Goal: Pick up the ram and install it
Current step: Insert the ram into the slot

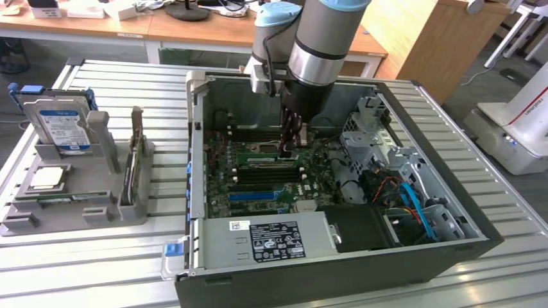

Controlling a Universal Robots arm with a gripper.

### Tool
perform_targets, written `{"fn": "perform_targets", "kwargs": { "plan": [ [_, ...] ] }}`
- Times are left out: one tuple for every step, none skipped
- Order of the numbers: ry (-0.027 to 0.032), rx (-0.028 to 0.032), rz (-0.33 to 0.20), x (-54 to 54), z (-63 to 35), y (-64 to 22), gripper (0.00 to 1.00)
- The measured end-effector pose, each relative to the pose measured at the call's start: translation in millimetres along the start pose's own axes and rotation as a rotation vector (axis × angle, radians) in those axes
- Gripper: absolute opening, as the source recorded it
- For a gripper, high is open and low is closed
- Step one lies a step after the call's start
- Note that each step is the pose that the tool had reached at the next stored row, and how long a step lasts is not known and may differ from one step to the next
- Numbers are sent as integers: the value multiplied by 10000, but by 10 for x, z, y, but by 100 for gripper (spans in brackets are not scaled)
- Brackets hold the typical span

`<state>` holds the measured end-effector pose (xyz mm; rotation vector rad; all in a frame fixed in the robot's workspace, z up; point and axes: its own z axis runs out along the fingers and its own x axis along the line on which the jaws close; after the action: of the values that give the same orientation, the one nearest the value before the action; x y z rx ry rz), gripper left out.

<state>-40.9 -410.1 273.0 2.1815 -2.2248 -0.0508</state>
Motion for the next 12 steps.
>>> {"fn": "perform_targets", "kwargs": {
  "plan": [
    [0,0,0,0,0,0,12],
    [0,-1,0,0,0,0,12],
    [0,0,0,0,0,0,12],
    [-1,0,1,0,0,-1,12],
    [-2,0,2,0,1,-5,12],
    [-1,0,3,0,1,-13,12],
    [-2,1,1,-1,1,-25,12],
    [-2,0,0,-1,0,-38,12],
    [-1,1,1,-1,0,-49,12],
    [-2,0,0,-1,0,-61,12],
    [-2,0,0,-1,-1,-72,12],
    [-2,0,-1,-1,-1,-76,12]
  ]
}}
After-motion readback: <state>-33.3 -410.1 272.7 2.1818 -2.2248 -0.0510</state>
